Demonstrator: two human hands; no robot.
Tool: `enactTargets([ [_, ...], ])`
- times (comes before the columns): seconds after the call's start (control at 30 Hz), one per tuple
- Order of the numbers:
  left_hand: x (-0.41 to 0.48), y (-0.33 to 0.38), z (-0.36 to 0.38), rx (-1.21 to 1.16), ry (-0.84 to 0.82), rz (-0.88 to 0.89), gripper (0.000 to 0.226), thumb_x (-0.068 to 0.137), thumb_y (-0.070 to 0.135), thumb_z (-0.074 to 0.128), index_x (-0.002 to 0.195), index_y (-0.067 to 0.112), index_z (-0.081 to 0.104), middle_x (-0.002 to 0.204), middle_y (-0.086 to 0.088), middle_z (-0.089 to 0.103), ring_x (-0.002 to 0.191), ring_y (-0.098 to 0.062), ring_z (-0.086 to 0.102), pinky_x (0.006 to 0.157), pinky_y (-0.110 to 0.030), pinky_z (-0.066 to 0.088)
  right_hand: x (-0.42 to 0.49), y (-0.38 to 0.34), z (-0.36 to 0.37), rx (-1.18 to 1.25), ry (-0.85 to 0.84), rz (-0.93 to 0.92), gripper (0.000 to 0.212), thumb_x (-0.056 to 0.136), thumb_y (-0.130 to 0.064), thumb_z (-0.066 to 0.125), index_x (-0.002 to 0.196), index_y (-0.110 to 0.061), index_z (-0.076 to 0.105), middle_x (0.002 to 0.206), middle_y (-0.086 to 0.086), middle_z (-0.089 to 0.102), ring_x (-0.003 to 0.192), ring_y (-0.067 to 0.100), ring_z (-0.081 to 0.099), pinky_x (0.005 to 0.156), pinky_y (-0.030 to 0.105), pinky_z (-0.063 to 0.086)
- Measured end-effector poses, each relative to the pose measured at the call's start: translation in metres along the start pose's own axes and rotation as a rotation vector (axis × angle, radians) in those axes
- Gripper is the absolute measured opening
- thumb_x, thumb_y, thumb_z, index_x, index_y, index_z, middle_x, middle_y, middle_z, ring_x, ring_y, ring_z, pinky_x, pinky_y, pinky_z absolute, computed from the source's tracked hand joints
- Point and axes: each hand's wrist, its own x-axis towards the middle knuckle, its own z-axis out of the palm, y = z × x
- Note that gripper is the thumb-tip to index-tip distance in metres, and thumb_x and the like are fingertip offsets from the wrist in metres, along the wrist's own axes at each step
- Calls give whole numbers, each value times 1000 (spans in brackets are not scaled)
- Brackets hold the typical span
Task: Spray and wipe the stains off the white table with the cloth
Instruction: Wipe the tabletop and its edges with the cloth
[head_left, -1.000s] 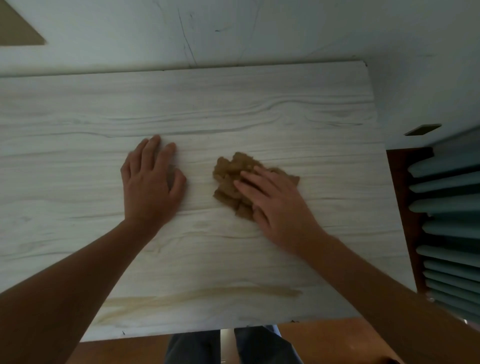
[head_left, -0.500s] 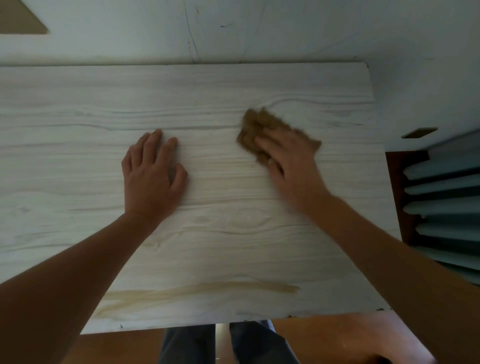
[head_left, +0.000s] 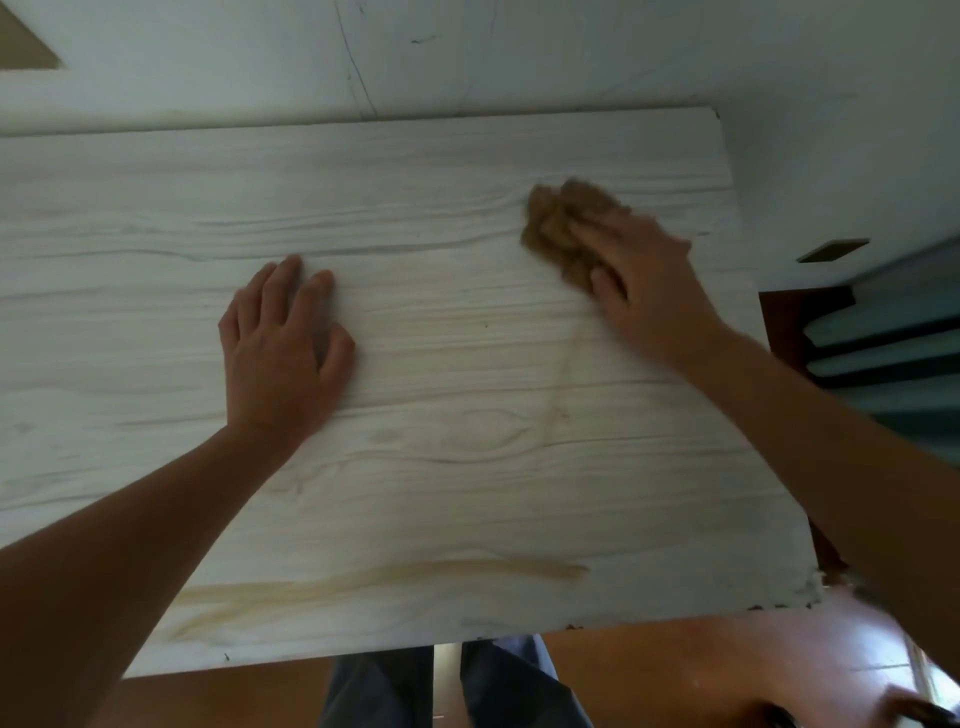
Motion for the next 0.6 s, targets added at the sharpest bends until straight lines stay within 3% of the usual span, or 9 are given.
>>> enactTargets([
  [0.1, -1, 1, 0, -1, -6, -6, 56, 91, 36, 47, 144, 20, 50, 158, -9, 40, 149, -30, 31, 120, -49, 25, 23, 5, 4, -6, 80, 175, 51, 95, -16, 44, 146, -15, 50, 149, 11, 48, 138, 31, 42, 120, 49, 23],
  [0.2, -1, 1, 0, -2, -9, -7, 57, 91, 36, 45, 145, 20, 49, 158, -8, 40, 150, -30, 30, 121, -48, 24, 12, -15, 15, 26, 91, 229, 53, 93, -15, 44, 145, -15, 51, 150, 12, 48, 138, 33, 41, 122, 42, 17],
  [0.33, 0, 2, -2, -9, -12, -11, 58, 90, 37, 43, 145, 20, 49, 158, -9, 39, 149, -30, 30, 121, -49, 24, -52, -69, 25, 108, 95, 117, 51, 90, -16, 46, 140, -15, 58, 145, 10, 55, 132, 31, 46, 118, 36, 21],
  [0.6, -3, -2, -4, -111, 19, -11, 52, 89, 36, 46, 136, 18, 59, 151, -9, 50, 142, -32, 40, 118, -47, 28, -187, -176, 53, 145, -61, -25, 50, 96, -18, 41, 145, -21, 52, 152, 0, 48, 143, 23, 40, 119, 45, 27],
])
